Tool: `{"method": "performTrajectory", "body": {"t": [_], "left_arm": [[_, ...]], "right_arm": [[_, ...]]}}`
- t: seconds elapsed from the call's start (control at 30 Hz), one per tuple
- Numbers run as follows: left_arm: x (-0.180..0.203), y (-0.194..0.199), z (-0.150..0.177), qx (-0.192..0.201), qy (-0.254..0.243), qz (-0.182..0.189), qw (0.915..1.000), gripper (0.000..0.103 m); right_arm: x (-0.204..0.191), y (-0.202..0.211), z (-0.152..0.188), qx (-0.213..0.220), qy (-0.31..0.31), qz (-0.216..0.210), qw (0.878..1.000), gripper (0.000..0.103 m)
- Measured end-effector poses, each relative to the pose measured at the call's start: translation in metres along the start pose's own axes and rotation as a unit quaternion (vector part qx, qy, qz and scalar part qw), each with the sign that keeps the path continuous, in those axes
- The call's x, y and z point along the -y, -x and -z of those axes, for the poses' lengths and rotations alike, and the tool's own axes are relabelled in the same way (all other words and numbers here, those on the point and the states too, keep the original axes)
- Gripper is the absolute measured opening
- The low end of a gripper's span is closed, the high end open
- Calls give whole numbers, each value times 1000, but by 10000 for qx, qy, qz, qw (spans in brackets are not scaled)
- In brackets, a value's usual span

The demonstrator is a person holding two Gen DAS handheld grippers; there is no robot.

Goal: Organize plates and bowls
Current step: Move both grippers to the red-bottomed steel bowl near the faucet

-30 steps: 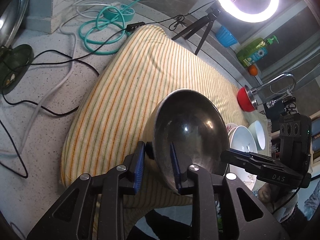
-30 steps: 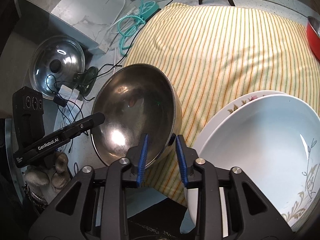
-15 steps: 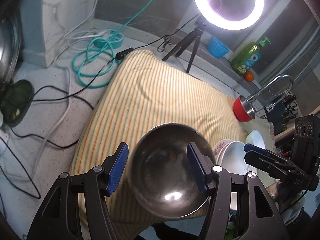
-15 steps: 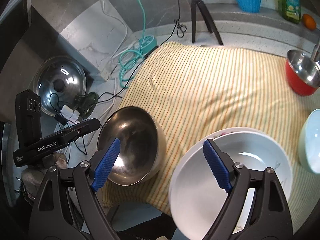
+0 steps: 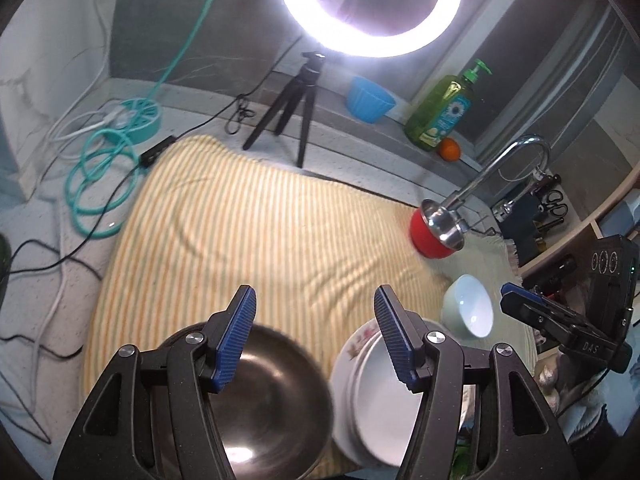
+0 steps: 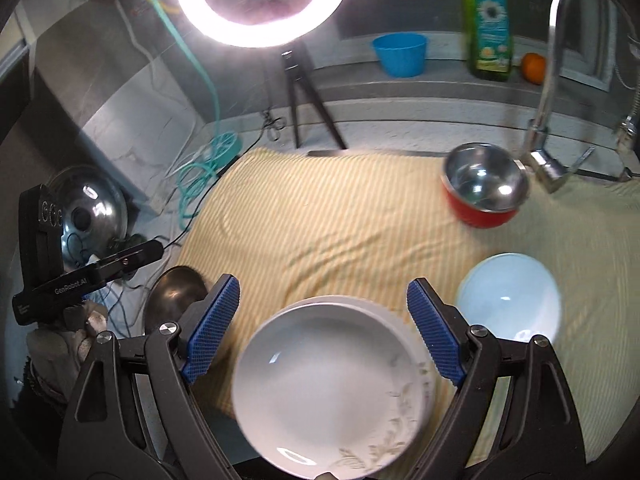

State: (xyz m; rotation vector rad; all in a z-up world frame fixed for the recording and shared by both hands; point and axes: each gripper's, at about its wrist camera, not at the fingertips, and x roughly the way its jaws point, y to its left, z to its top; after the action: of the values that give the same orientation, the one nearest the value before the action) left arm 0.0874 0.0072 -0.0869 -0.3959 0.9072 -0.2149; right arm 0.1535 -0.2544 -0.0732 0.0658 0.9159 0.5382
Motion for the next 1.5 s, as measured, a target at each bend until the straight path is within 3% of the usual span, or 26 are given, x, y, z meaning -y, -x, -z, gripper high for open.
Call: {"method": "performTrajectory", "body": {"t": [0.43,0.77,1.1,1.27,1.5], "left_arm": [[81,-59,-32,-140,-534,555,9969,61],[124,-126,-51,-433,-464,889,9940,61],[131,-200,-70,-890,-137,950,9914,55],[130,-223,-73,-1048,-13,972,9897,36],[131,-238,-74,-1174,-6,946,9886,24]], "right_arm": [[120,26,-31,347,-794,603,9944,88],[193,5,-46,236,-1395,415,9891,88],[233,-33,-56,-146,-1808,-54,9834,63],[242,-52,-60,-319,-1891,-248,9811,53],[250,-70,-64,-446,-2050,-449,9767,43]]}}
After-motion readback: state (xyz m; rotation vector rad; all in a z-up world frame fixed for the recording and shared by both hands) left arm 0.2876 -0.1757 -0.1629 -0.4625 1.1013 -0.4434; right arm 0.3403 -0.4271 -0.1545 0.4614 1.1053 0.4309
